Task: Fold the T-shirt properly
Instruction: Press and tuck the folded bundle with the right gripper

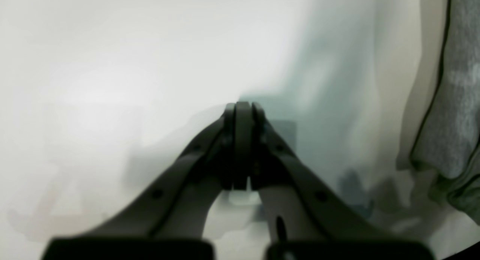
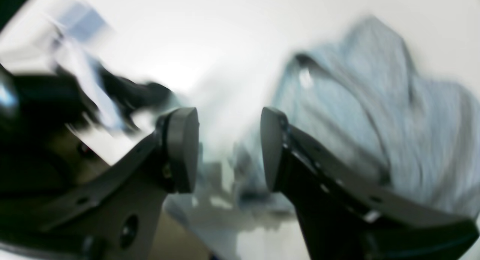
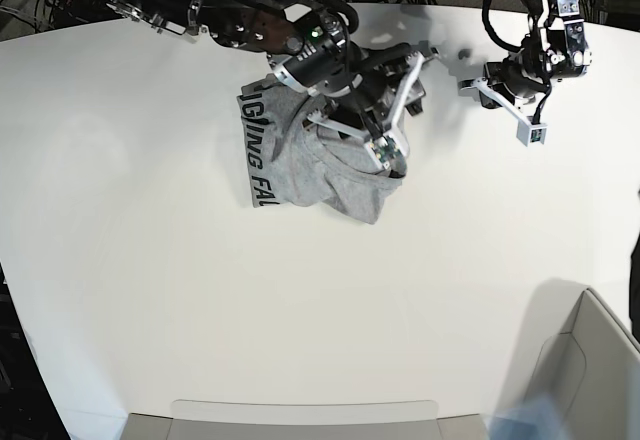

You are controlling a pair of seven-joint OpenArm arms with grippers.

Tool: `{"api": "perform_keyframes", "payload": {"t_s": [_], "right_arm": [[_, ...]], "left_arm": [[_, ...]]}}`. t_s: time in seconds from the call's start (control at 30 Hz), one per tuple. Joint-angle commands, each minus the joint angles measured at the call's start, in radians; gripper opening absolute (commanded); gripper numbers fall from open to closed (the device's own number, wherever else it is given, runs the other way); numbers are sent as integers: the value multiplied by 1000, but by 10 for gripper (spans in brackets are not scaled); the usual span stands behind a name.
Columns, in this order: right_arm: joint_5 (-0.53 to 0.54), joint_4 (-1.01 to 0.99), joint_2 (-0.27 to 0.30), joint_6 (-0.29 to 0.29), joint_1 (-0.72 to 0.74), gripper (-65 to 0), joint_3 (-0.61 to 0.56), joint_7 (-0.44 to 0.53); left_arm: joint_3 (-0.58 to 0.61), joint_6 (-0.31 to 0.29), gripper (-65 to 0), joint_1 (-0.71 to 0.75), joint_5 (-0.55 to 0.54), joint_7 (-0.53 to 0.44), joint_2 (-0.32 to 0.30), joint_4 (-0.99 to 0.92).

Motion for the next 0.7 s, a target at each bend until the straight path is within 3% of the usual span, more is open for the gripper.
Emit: {"api": "perform_keyframes", "payload": {"t_s": [0.0,0.13,0.3,0.4,0.57,0.67], "right_arm": [[7,20,7,-9,-10,-373,1,-19],[2,13,65,-9,-80,-373,12,-16],[2,7,68,-9,-125,-373,143,-16],[12,-67,65,-9,-88,-373,163,-15],[8,-283,-30,-9,-4,-373,161,-12],[4,-337,-91,-9,24,-373,159,57]], "left_arm": [[-8,-1,-650,-4,-9,-13,-13,16],[-1,-1,-650,-5,-9,-13,-13,16],[0,-1,-650,-5,-9,-13,-8,16],[-3,-1,-650,-4,-9,-13,-8,16],[-3,-1,-650,-4,-9,-13,-7,16],[0,-1,-650,-4,-9,-13,-5,16]]}}
